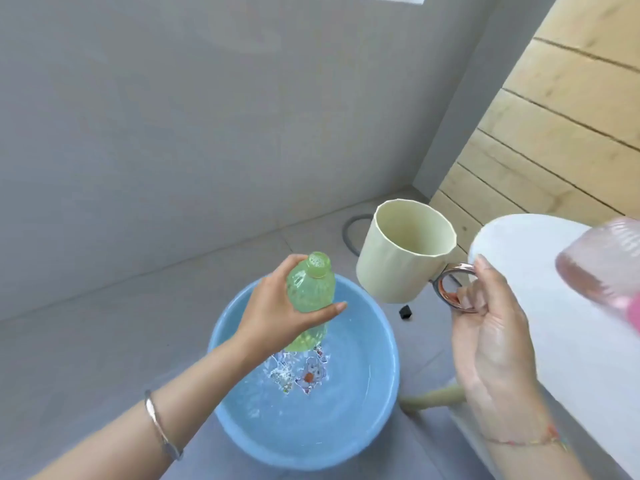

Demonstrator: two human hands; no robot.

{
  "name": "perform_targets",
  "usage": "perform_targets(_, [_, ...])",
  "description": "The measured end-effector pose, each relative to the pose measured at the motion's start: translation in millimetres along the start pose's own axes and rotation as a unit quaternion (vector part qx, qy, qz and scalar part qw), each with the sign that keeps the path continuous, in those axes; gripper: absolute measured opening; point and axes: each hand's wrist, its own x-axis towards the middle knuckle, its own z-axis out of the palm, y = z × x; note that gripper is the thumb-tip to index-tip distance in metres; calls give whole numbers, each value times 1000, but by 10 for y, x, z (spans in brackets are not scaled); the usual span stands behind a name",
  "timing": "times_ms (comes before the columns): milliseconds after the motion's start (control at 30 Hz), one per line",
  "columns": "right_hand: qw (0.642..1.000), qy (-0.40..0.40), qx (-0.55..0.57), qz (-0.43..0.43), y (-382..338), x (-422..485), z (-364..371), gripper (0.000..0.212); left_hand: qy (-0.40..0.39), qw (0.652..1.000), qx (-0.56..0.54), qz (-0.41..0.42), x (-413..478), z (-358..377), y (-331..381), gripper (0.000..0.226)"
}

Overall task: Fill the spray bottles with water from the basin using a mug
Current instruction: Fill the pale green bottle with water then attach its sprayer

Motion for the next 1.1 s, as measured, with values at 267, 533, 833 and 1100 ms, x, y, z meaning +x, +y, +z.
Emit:
perform_targets(267, [997,68,-3,-43,-873,22,-373,30,-21,997,9,76,-160,-45,1057,52])
perform_targets(533, [986,162,-28,-32,-1163,89,-965,34,-43,992,-9,118,-434,273,1707,51])
perform_targets(833, [982,187,-19,8,-1054,196,-1443,39,-63,988,-2,139,-679,666,2096,51])
perform_targets(1100, [982,134,-123,48,-1071,237,-1641,32,-82,986,-6,146,-790,894,2194,68])
